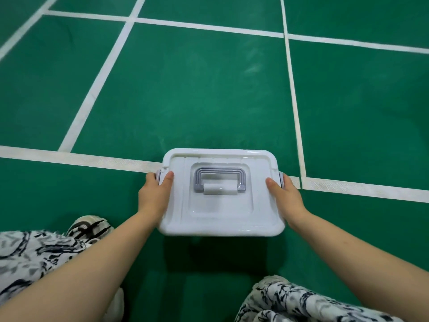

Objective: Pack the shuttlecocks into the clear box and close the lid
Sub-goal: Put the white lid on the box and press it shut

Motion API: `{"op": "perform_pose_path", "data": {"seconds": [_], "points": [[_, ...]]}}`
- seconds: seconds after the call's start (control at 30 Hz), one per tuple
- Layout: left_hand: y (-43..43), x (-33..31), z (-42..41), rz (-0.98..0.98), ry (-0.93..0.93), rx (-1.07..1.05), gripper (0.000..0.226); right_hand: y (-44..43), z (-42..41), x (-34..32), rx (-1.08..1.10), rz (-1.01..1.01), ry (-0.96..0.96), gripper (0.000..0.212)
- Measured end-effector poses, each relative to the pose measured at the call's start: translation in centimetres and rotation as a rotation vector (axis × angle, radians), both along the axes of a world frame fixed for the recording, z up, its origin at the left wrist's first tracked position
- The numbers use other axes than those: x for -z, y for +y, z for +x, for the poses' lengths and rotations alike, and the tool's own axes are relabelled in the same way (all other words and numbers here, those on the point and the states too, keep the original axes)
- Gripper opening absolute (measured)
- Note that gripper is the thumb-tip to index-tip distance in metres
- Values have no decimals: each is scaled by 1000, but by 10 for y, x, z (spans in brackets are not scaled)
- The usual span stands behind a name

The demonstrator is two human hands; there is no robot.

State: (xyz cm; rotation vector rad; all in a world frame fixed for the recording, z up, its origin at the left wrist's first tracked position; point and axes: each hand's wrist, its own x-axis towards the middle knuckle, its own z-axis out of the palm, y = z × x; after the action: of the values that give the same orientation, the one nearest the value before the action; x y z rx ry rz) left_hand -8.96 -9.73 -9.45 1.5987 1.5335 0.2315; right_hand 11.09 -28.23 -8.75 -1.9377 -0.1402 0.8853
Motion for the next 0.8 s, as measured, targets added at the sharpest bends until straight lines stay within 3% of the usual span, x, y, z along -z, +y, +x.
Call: {"op": "perform_pose_path", "data": {"seconds": [0.2, 0.33, 0.67, 0.8], "points": [[3, 1, 1, 5, -21, 43, 33, 3, 0, 0, -36, -86, -66, 38], [5, -1, 2, 15, 43, 73, 35, 7, -3, 0, -95, -148, -150, 32], [-6, -7, 11, 199, 307, 170, 37, 10, -4, -2, -191, -290, -234, 43], [-5, -19, 16, 300, 281, 214, 27, 13, -1, -10, -273, -432, -406, 49]]}}
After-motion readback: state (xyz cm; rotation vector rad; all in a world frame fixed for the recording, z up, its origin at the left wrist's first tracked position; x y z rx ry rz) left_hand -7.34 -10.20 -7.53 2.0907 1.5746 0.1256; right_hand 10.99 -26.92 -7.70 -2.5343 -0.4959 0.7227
